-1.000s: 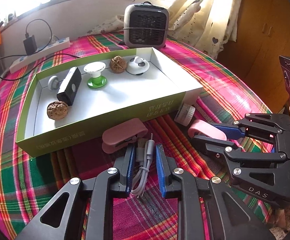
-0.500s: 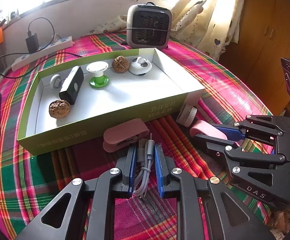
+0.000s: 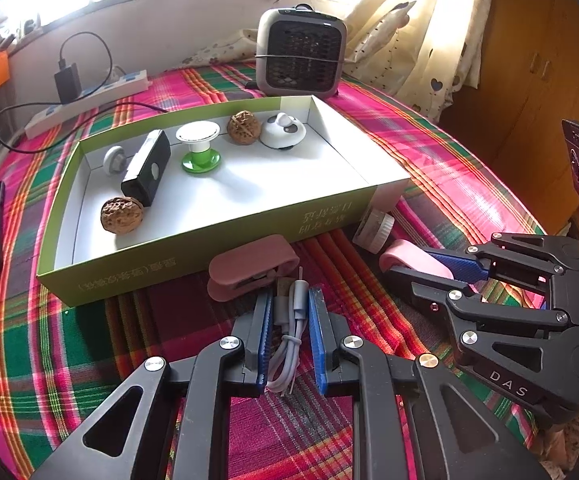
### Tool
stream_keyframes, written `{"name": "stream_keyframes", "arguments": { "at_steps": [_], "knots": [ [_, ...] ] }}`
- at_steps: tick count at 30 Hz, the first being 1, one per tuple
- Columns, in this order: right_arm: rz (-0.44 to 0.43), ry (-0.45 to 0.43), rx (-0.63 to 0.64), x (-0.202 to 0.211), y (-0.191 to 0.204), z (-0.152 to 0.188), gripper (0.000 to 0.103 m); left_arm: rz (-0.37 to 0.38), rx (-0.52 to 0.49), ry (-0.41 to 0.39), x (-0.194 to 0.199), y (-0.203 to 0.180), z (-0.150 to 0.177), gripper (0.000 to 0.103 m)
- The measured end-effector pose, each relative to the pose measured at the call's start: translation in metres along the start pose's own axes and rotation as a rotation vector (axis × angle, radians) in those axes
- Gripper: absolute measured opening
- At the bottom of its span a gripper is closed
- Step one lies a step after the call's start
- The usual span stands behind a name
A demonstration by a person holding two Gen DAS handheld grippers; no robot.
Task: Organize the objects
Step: 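Grasp the white cable with the left gripper while the right holds the pink clip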
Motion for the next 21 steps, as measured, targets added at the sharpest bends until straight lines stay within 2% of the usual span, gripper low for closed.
{"name": "stream_keyframes", "arguments": {
  "at_steps": [21],
  "knots": [
    [-0.026,-0.010,-0.030,0.006,0.000,0.000,0.018,-0.007,0.022,-0.026,0.014,0.002,0.000,0.015]
  ]
}}
Point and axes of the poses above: each gripper's, at about its wrist camera, not at the fingertips, and x roughly against the way its jaws point, y to its left, z to its underside, the point moved 6 cm from there along -x, roughly the way its jaws point, and after that the axes turned 15 degrees about z, right-handed, at the moved point
